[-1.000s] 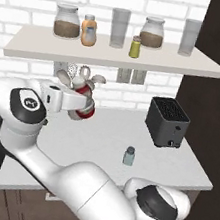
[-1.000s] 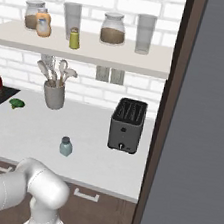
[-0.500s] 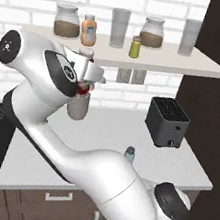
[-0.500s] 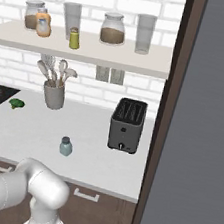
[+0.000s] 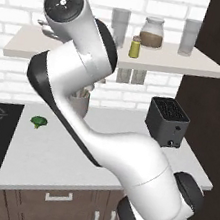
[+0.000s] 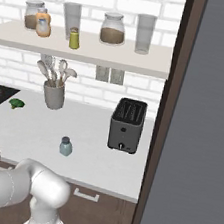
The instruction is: Put the shaker and condiment bottle from the counter next to their counterparts in the cabinet.
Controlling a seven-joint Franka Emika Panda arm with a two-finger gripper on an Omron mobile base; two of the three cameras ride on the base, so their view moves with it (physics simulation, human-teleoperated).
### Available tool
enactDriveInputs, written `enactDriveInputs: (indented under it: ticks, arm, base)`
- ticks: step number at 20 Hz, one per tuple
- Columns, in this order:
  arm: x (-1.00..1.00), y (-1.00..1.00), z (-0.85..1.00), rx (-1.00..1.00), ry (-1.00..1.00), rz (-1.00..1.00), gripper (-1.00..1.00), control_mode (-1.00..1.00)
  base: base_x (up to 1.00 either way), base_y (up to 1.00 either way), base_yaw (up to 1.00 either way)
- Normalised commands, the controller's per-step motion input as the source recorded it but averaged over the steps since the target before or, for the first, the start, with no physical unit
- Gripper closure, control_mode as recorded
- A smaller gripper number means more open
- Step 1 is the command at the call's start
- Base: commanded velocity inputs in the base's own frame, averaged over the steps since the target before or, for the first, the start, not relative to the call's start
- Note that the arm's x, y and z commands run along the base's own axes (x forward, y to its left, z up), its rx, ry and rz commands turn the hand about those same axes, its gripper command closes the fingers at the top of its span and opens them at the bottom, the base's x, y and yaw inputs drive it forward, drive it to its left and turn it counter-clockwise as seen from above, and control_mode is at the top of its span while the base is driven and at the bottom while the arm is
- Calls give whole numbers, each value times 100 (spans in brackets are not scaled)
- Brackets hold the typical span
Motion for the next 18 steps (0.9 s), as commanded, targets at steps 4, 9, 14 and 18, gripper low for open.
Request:
enactDriveInputs:
  ticks: [4, 9, 14, 18]
  arm:
    - [3, 22, 5, -6, 1, 7, 100, -100]
    - [6, -2, 4, -16, 0, 0, 100, -100]
    - [52, -5, 14, -23, 0, -1, 100, -100]
    - [66, 0, 0, 0, 0, 0, 100, -100]
  base:
    - [0, 0, 0]
    - [0, 0, 0]
    - [0, 0, 0]
    - [0, 0, 0]
